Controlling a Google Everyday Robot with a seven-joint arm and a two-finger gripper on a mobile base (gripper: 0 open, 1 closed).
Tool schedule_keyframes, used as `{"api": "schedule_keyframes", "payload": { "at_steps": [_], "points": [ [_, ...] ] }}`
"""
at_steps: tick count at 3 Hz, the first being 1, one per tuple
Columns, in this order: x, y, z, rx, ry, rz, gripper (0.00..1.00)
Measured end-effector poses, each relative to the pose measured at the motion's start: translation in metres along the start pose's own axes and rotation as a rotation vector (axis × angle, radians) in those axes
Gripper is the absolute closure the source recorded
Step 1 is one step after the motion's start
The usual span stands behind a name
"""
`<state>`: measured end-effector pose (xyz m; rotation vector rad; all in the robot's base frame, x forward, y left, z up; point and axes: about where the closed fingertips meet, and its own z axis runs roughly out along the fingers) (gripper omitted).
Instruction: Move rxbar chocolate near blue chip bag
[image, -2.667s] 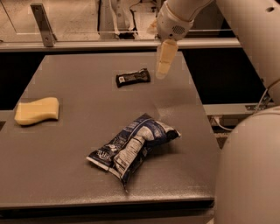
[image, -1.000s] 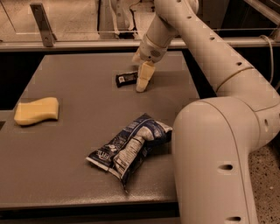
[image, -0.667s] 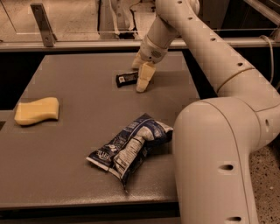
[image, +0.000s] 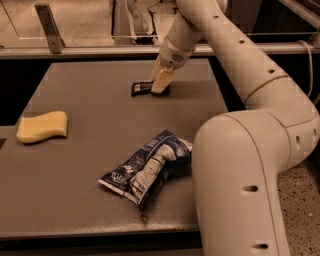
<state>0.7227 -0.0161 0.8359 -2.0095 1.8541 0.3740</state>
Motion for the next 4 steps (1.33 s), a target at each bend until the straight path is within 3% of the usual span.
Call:
{"api": "schedule_keyframes", "payload": {
  "at_steps": [1,2,3,4],
  "points": [
    [0.0,0.0,0.0,0.0,0.0,0.0,1.0],
    [-0.016,0.01,-0.019,0.004,-0.037,-0.061,1.0],
    [-0.028,0.038,-0.042,-0.008,-0.085,-0.107,1.0],
    [-0.032,0.079,-0.052,-0.048,-0.116,-0.116,1.0]
  ]
}}
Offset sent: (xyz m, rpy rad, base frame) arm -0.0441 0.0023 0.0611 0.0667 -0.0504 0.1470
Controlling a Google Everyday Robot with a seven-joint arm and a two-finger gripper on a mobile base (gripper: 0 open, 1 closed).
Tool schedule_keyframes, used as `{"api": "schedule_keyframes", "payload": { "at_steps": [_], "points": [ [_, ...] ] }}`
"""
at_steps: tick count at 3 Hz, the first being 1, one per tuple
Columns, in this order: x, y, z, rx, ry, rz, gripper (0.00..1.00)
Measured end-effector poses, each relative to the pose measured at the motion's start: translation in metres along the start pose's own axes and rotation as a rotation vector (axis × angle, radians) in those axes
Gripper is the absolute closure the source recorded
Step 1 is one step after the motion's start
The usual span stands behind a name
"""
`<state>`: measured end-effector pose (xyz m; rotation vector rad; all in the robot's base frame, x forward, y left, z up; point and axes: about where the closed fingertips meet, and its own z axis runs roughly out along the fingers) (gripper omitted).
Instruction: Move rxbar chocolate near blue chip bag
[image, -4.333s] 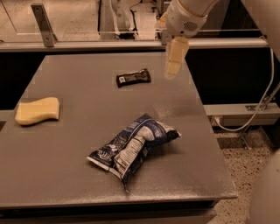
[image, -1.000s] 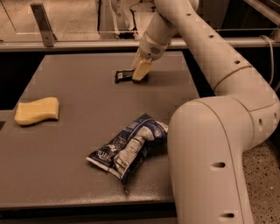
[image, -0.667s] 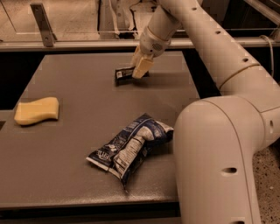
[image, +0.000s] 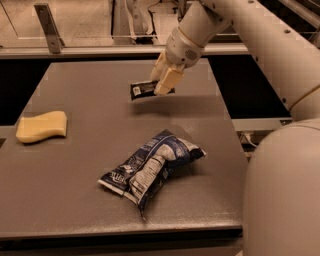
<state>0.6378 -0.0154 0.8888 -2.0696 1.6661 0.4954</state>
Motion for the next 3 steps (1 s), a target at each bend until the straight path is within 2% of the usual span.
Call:
{"api": "schedule_keyframes", "payload": {
  "at_steps": [2,3],
  "points": [
    [-0.012,0.099,0.011,-0.11,-0.057,0.023,1.0],
    [-0.016,0.128,0.021,-0.154,-0.074,0.02,1.0]
  ]
}}
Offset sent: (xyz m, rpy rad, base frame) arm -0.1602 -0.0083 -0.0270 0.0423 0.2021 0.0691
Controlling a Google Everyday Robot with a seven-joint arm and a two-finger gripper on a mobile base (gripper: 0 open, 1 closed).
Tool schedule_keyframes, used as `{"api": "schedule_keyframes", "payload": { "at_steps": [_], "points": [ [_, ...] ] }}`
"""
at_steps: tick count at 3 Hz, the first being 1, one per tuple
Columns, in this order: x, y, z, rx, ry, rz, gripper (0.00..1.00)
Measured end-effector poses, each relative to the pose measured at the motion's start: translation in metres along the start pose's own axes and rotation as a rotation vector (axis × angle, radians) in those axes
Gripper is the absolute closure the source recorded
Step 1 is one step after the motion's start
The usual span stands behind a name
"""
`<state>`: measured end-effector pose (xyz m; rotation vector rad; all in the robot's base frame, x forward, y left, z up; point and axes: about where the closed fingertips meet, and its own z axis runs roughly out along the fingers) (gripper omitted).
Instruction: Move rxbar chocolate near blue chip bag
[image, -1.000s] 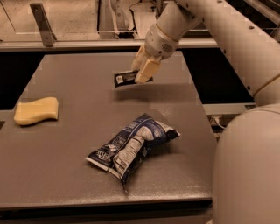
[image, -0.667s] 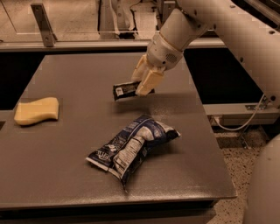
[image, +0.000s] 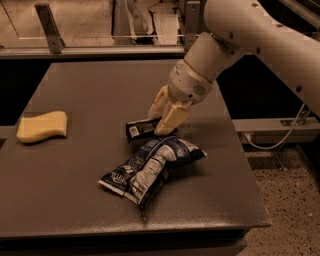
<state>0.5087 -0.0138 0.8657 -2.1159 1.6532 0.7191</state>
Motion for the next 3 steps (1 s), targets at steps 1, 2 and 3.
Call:
{"api": "schedule_keyframes", "payload": {
  "at_steps": [1,2,3],
  "points": [
    [-0.0024,0.0162,0.0084,-0.023,-0.012,-0.007,1.0],
    [-0.003,0.0144,0.0096,-0.021,-0.012,-0.007,0.82],
    [-0.0041,0.0136,0.0109,-0.02,-0.013,-0.009,0.59]
  ]
}}
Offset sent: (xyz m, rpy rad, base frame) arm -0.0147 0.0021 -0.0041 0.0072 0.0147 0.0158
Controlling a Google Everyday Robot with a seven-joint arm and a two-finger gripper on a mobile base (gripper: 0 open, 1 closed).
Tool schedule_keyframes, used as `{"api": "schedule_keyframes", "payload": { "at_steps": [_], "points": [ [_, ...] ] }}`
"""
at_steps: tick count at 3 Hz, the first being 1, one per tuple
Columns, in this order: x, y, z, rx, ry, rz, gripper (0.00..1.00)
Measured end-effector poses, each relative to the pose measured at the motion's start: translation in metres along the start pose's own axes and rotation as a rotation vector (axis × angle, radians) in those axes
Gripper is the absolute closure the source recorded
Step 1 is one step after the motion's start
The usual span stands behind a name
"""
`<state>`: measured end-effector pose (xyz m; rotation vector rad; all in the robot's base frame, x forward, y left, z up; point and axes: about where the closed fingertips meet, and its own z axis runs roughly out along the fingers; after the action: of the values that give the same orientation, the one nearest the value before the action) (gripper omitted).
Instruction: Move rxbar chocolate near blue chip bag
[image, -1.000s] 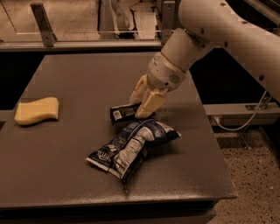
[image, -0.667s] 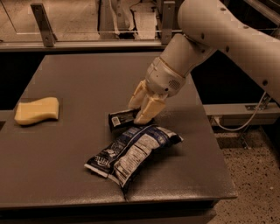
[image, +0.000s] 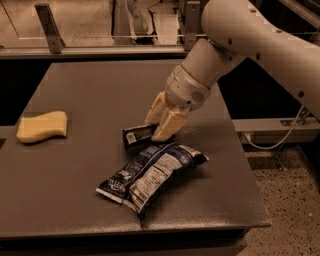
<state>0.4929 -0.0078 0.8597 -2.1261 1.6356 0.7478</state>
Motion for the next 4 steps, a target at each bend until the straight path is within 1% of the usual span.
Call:
{"api": "schedule_keyframes", "payload": {
  "at_steps": [2,3,4],
  "points": [
    [-0.001,-0.002,0.002,-0.001,-0.007,-0.003,0.12],
    [-0.008,-0.005,-0.012,0.031,-0.028,-0.028,0.0],
    [-0.019,-0.011,-0.028,0.06,-0.035,-0.058,0.0]
  ]
}}
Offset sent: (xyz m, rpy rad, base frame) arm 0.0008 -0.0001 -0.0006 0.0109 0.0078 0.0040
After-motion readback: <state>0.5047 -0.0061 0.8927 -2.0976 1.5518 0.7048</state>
